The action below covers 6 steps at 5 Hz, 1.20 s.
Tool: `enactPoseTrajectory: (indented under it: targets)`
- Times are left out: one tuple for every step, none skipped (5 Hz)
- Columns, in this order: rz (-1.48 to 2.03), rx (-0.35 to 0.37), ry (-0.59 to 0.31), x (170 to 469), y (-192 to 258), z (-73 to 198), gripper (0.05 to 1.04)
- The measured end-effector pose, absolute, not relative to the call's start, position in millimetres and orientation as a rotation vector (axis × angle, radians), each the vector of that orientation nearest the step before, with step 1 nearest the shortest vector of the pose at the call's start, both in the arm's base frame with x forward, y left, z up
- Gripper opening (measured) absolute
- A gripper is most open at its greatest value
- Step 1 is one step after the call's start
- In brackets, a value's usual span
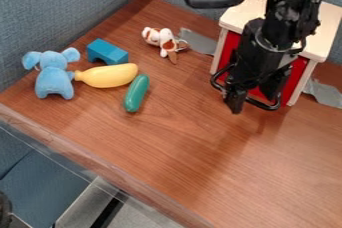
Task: Abriu a gaveta
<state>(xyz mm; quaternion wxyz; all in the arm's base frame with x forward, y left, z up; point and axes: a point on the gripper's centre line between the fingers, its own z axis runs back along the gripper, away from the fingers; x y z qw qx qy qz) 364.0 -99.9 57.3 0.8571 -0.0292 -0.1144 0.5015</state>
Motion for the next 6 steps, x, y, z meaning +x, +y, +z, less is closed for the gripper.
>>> enactPoseTrajectory:
  targets:
    - [1.064, -0.050, -0.249, 369, -94, 54, 1.001]
    - [1.084, -0.049, -0.256, 373, -86, 54, 1.001]
    - [1.082, -0.037, -0.239, 374, -83, 47, 1.001]
    - [1.081, -0.022, -0.219, 372, -81, 43, 1.001]
    - [1.116, 0.020, -0.181, 368, -79, 35, 1.001]
    - [1.113, 0.002, -0.151, 368, -84, 38, 0.955]
